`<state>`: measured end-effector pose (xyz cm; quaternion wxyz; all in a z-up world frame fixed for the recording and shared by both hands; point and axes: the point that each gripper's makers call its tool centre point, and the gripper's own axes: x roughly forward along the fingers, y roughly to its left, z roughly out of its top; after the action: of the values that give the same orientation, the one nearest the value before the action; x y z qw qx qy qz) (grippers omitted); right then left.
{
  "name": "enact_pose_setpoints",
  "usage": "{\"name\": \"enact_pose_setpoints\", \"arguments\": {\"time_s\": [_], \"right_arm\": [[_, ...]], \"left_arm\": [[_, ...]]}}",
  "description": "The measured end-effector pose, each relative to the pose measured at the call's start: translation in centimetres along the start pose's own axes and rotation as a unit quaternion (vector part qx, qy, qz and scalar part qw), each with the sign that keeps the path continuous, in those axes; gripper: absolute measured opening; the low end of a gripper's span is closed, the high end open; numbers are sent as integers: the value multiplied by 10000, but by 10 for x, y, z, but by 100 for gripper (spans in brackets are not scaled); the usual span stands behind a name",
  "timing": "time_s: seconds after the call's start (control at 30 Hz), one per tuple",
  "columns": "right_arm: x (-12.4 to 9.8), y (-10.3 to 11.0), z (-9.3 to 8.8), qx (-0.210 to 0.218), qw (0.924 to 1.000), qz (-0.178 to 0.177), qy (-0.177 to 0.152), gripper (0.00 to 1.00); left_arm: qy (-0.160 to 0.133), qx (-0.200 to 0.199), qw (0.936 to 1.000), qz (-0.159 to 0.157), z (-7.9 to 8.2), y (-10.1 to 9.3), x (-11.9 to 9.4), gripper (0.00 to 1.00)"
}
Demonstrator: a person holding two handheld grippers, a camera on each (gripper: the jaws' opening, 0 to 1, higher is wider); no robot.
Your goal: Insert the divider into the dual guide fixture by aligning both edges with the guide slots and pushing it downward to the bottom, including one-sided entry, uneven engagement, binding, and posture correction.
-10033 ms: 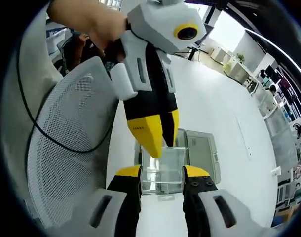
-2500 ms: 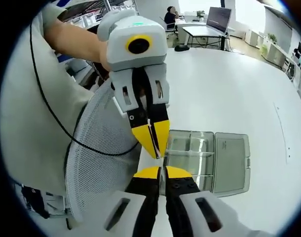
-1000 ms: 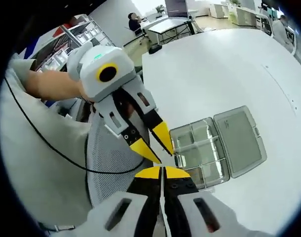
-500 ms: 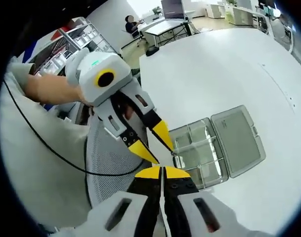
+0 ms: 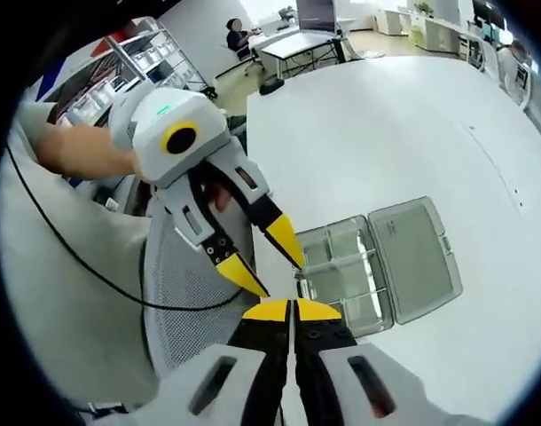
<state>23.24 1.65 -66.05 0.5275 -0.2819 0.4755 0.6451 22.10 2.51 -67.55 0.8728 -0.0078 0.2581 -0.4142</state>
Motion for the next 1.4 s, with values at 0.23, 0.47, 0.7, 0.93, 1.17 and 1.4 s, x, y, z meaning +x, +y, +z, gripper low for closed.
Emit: {"name": "enact_pose_setpoints", "arguments": {"time_s": [0.23, 0.47, 0.7, 0.93, 1.17, 1.4], "right_arm": [[1, -10, 0, -273, 9993, -193, 146, 0], [1, -16, 3, -550, 9977, -332, 231, 0], [6, -18, 3, -812, 9955, -389, 312, 0], [12, -21, 5, -1023, 9930, -434, 393, 0], [16, -25, 6, -1121, 9917, -463, 423, 0], [23, -29, 3, -1212, 9898, -492, 561, 0]], "left_arm": [[-27, -63, 9999, 127, 0, 3, -4, 25], [-17, -224, 9994, 266, 0, 4, -8, 30], [-20, -356, 9987, 370, -1, 7, -10, 38], [48, -473, 9976, 501, -4, 9, -14, 44], [104, -530, 9965, 635, -7, 12, -19, 48], [105, -599, 9953, 748, -7, 13, -20, 53]]}}
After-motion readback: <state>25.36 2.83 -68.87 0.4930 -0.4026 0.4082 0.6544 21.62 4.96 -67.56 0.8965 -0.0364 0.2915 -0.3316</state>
